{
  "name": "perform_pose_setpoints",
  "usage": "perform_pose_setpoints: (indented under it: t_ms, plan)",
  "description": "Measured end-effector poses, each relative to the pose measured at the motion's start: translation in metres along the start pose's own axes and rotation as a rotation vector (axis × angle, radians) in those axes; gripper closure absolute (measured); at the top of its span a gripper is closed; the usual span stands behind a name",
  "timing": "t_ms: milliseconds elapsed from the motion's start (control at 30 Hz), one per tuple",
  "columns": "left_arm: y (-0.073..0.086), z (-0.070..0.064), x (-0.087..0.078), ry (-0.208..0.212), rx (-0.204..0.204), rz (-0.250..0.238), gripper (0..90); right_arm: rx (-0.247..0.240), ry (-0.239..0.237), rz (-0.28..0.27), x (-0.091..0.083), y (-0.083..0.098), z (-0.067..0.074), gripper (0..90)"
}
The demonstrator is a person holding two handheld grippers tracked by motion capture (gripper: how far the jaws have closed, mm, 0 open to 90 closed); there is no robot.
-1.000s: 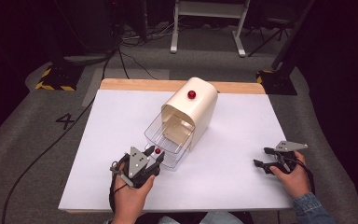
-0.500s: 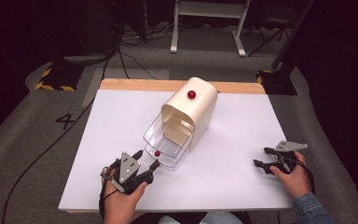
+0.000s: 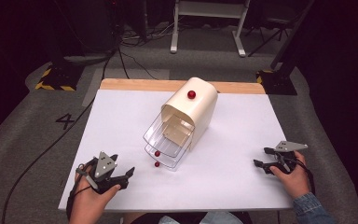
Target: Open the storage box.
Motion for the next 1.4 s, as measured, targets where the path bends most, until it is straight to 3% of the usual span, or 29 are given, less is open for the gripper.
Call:
perform_pose_setpoints:
  t_ms: [100, 167, 200, 300, 500, 533, 667, 800, 867, 1100, 1400]
  plan:
    - [0.007, 0.009, 0.001, 0.007, -0.012, 0.025, 23.9, 0.000, 0.000, 0.000, 0.000, 0.000, 0.000, 22.8]
    - [0.021, 0.021, 0.003, 0.016, 0.003, 0.107, 23.1, 0.001, -0.001, 0.000, 0.000, 0.000, 0.000, 22.8]
    - [0.023, 0.025, 0.003, 0.013, 0.009, 0.115, 22.7, 0.001, -0.001, 0.000, 0.000, 0.000, 0.000, 22.8]
    - [0.025, 0.036, 0.004, 0.047, -0.034, 0.098, 22.4, 0.000, 0.000, 0.000, 0.000, 0.000, 0.000, 22.8]
    - [0.039, 0.058, 0.014, 0.042, -0.025, 0.140, 21.9, 0.000, -0.001, 0.000, 0.000, 0.000, 0.000, 22.8]
    - [0.043, 0.067, 0.020, 0.042, -0.038, 0.149, 21.8, 0.001, -0.001, -0.001, 0.000, 0.000, 0.000, 22.8]
    - [0.045, 0.081, 0.031, 0.027, -0.052, 0.147, 21.8, 0.001, -0.001, -0.001, 0.000, 0.000, 0.000, 22.8]
    - [0.045, 0.086, 0.043, 0.047, -0.058, 0.122, 21.9, 0.001, -0.001, -0.001, 0.000, 0.000, 0.000, 22.8]
    - [0.047, 0.088, 0.047, 0.030, -0.077, 0.147, 22.4, 0.001, -0.002, -0.001, 0.000, 0.000, 0.000, 22.8]
    - [0.048, 0.087, 0.049, 0.005, -0.047, 0.169, 20.7, 0.001, -0.002, -0.001, 0.000, 0.000, 0.000, 22.8]
    - [0.048, 0.087, 0.049, 0.008, -0.054, 0.160, 20.4, 0.002, -0.003, -0.001, 0.000, 0.000, 0.000, 22.8]
Point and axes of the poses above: each handheld gripper's, and its own axes: x roughly forward along the jaws, y roughly out of its underside, z roughly to its left, the point moved 10 cm from there along x, roughly forward along the jaws, and after that the axes turned 8 degrees about z, right-handed, at the moved point
